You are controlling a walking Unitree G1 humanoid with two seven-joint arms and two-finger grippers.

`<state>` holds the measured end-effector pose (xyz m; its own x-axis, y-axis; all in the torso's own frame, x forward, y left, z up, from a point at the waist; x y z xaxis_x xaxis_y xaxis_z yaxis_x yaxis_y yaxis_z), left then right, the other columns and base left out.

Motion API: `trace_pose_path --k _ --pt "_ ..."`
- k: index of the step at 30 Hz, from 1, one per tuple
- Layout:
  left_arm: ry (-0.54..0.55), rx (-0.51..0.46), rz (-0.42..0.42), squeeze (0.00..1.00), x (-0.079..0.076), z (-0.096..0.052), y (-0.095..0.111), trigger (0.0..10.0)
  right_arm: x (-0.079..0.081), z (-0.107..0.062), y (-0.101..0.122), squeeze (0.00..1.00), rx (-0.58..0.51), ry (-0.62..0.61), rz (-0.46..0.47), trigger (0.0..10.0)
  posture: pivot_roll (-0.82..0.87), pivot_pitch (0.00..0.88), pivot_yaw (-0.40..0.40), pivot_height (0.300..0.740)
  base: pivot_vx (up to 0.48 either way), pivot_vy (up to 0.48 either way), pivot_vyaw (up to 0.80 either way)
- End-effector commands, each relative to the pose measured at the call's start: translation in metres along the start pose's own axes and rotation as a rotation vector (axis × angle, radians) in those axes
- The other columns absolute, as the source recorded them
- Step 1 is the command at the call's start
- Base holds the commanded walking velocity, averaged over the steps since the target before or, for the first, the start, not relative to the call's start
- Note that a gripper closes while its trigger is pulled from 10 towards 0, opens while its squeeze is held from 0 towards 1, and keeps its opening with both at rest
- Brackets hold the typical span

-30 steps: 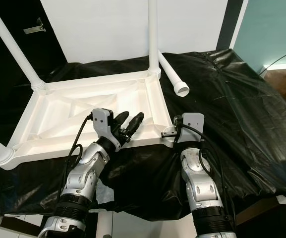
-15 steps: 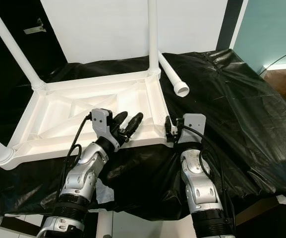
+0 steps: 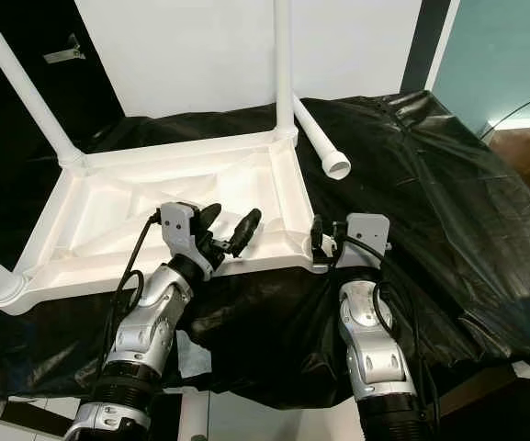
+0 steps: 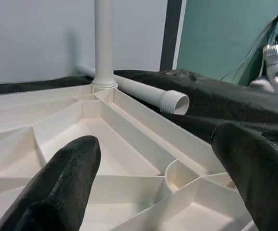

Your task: Building children table

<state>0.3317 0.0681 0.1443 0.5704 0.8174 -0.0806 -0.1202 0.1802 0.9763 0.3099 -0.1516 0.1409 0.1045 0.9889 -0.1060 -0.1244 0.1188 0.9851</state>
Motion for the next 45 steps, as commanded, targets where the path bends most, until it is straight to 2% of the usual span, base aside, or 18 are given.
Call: trace_pose_path --k 1,3,7,10,12,14,18,26,32,45 --pt "0.18 -0.004 0.05 0.0 0.013 -0.003 -0.001 10.0 -0.001 -0.002 0.001 0.0 -0.009 -0.008 0.004 10.0 -0.11 0.0 0.074 0.74 0.0 0.0 0.0" --pt "0.234 -0.014 0.073 0.0 0.02 -0.005 0.001 10.0 -0.003 -0.004 0.001 0.0 -0.01 -0.02 0.001 10.0 -0.11 0.0 0.074 0.74 0.0 0.0 0.0" --pt "0.292 -0.017 0.058 0.0 0.028 -0.01 0.001 10.0 -0.008 -0.009 0.001 0.0 -0.013 -0.043 0.005 10.0 -0.11 0.0 0.074 0.74 0.0 0.0 0.0" --pt "0.36 -0.02 0.043 0.0 0.04 -0.023 0.001 10.0 -0.019 -0.025 -0.002 0.0 -0.012 -0.091 0.005 10.0 -0.11 0.0 0.069 0.74 0.0 0.0 0.0" --pt "0.36 -0.02 0.043 0.0 0.04 -0.023 0.001 10.0 -0.019 -0.025 -0.002 0.0 -0.012 -0.091 0.005 10.0 -0.11 0.0 0.069 0.74 0.0 0.0 0.0" --pt "0.406 -0.016 0.041 0.0 0.048 -0.034 0.0 10.0 -0.029 -0.037 -0.003 0.0 -0.007 -0.131 -0.004 10.0 -0.11 0.0 0.068 0.74 0.0 0.0 0.0" --pt "0.446 -0.014 0.036 0.0 0.054 -0.045 -0.002 10.0 -0.041 -0.044 -0.004 0.0 0.0 -0.166 -0.02 10.0 -0.11 0.0 0.065 0.74 0.0 0.0 0.0" --pt "0.447 -0.009 0.036 0.0 0.052 -0.051 -0.004 10.0 -0.046 -0.04 0.0 0.0 -0.013 -0.17 -0.039 10.0 -0.11 0.0 0.061 0.74 0.0 0.0 0.0" --pt "0.457 -0.005 0.026 0.0 0.046 -0.048 -0.005 10.0 -0.042 -0.029 0.006 0.0 -0.032 -0.14 -0.04 10.0 -0.1 0.0 0.049 0.74 0.0 0.0 0.0" --pt "0.427 -0.003 0.027 0.0 0.04 -0.046 -0.005 10.0 -0.037 -0.025 0.006 0.0 -0.029 -0.125 -0.034 10.0 -0.09 0.0 0.052 0.74 0.0 0.0 0.0"
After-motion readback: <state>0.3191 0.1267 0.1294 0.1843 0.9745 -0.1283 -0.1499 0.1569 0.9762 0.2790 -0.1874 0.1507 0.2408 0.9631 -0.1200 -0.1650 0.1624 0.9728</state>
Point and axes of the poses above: a point about 5 cm out from each wrist's last joint towards the gripper, its own z axis pointing out of the wrist towards the gripper, its own y axis along the axis of the wrist's last joint, x = y × z, the point moved 2 cm from there along z, pointing out of the wrist towards the gripper, and after that the axes turned 1 degree about -z, right-handed, at the moved point
